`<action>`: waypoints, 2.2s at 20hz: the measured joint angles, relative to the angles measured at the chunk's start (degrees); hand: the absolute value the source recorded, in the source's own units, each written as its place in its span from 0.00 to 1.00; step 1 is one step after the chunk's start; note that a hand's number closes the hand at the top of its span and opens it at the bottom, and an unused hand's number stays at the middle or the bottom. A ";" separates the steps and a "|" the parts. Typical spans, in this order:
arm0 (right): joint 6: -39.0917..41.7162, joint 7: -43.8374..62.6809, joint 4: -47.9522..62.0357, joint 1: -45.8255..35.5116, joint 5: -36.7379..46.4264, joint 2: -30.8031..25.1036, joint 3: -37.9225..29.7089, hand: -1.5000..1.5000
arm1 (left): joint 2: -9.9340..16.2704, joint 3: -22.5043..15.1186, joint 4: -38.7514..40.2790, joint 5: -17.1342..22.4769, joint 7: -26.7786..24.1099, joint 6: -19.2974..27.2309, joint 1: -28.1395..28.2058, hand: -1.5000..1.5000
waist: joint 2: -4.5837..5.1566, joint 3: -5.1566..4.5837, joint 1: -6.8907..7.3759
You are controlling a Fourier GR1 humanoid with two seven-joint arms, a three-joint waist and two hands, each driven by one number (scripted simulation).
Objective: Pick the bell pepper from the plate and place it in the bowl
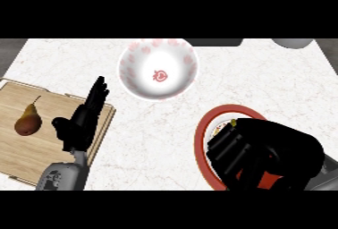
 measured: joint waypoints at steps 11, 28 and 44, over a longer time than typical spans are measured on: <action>-8.32 24.02 3.17 -21.29 -9.45 4.35 -5.67 1.00 | -0.30 -0.21 -1.22 -0.36 0.10 -0.64 1.06 0.50 | 0.00 0.00 0.35; -20.51 6.77 33.93 -37.53 24.06 8.51 -0.30 1.00 | -1.10 -0.45 -1.41 -0.83 0.75 -0.98 -0.01 0.50 | 0.55 0.02 1.64; -35.78 -16.79 80.39 -48.52 38.27 13.62 -2.48 0.00 | -1.59 -1.18 -1.12 -1.59 0.42 -1.46 -0.80 0.50 | 1.29 0.00 3.23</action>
